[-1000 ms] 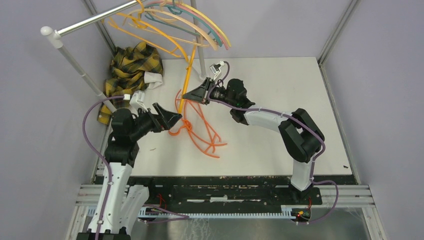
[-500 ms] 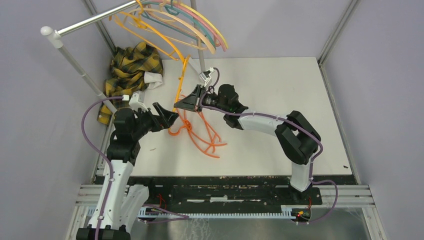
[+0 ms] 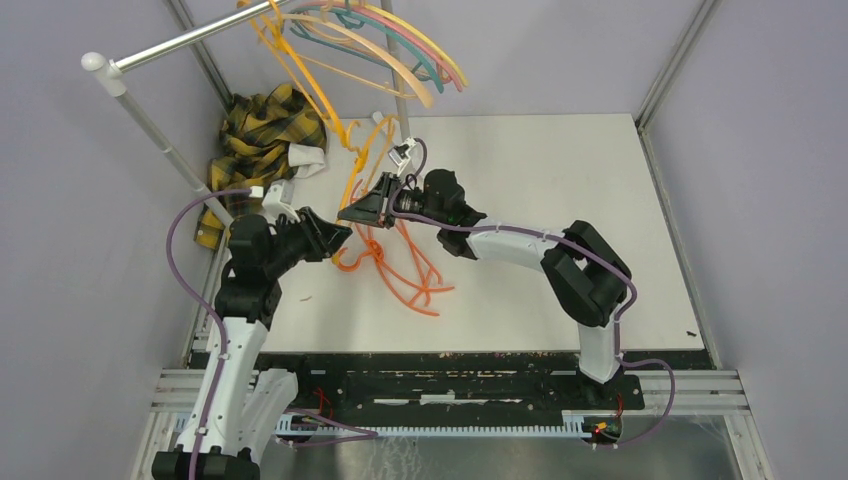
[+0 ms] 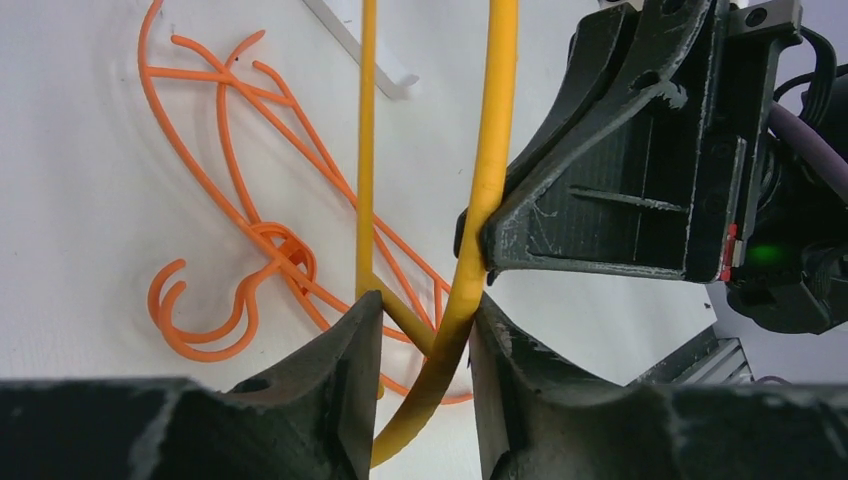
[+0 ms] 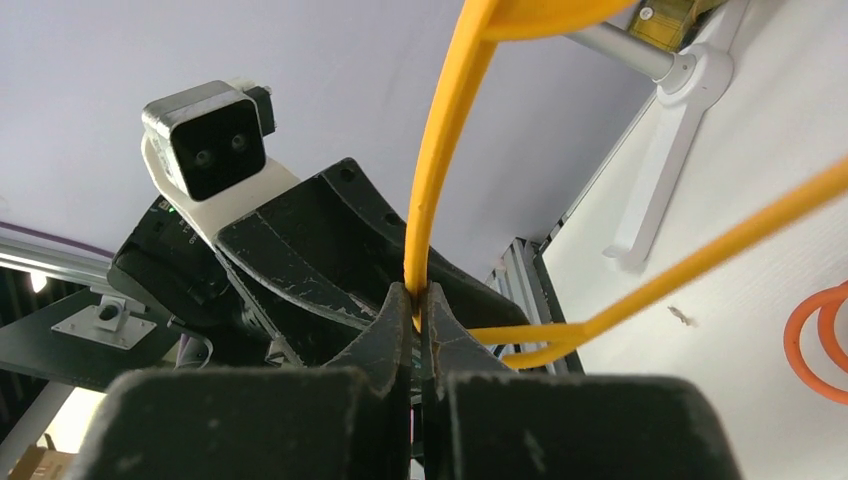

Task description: Organize the hangers

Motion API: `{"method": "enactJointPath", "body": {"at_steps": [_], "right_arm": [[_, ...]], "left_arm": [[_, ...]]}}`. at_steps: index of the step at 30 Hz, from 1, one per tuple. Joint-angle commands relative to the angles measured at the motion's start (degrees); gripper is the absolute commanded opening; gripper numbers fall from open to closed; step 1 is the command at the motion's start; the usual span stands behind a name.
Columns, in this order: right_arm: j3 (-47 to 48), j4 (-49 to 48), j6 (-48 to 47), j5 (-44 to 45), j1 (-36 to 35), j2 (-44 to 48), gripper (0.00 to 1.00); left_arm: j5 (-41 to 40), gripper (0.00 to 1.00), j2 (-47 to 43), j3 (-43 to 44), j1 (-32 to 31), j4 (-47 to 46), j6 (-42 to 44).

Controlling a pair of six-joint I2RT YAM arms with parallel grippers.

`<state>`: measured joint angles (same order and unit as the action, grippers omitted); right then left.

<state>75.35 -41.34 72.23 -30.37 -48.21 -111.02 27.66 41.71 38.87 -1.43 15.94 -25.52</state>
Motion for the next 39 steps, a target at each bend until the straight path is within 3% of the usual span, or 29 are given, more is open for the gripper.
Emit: {"method": "enactJointPath", "body": {"at_steps": [1,2,5,10,13,16,18,21,22,31,39], "right_arm": [[4.2,-5.5,2.5,-1.6,-1.2,0.4,0.01],[4.0,-5.6,2.8,-1.6,-1.2,0.4,0.01],[3.6,-6.3,3.5,-1.4,-1.3,0.2,0.01],[2.1,-5.8,3.3,-0.9,-1.3,0.7,0.01],[0.3,-3.1,2.1,0.1,-1.0,1.5,0.19],[-2.1,1.1,-1.5,0.9,-0.2,3.4,0.26],[-4.0,5.9,-4.5,1.8,0.6,4.9,0.4],[-5.0,17.9,-13.2,3.6,1.4,8.1,0.9],[-5.4,21.8,-16.4,4.9,1.7,9.2,0.99],[-5.6,51.7,-37.9,21.5,2.4,16.9,1.0],[-7.5,60.2,-45.1,29.7,2.4,15.7,1.0]], "left_arm": [[1.5,0.32,0.4,-1.3,0.1,-1.9,2.5],[1.7,0.29,0.5,-1.5,0.1,-2.1,2.3],[1.2,0.04,0.3,-1.8,0.1,-2.5,2.1],[-1.9,0.03,-0.6,-1.6,0.1,-0.4,2.4],[-4.1,0.03,0.3,-0.2,0.1,3.8,3.8],[-7.8,0.03,0.7,0.9,0.1,7.8,5.2],[-10.8,0.03,-0.3,0.9,0.1,8.9,4.4],[-16.7,0.03,-0.5,2.1,0.0,12.0,2.8],[-19.0,0.03,-0.5,2.6,0.0,12.8,2.6],[-34.6,0.03,0.2,11.6,-0.3,15.0,4.9],[-39.7,0.03,4.4,22.5,-0.3,14.0,7.8]]}}
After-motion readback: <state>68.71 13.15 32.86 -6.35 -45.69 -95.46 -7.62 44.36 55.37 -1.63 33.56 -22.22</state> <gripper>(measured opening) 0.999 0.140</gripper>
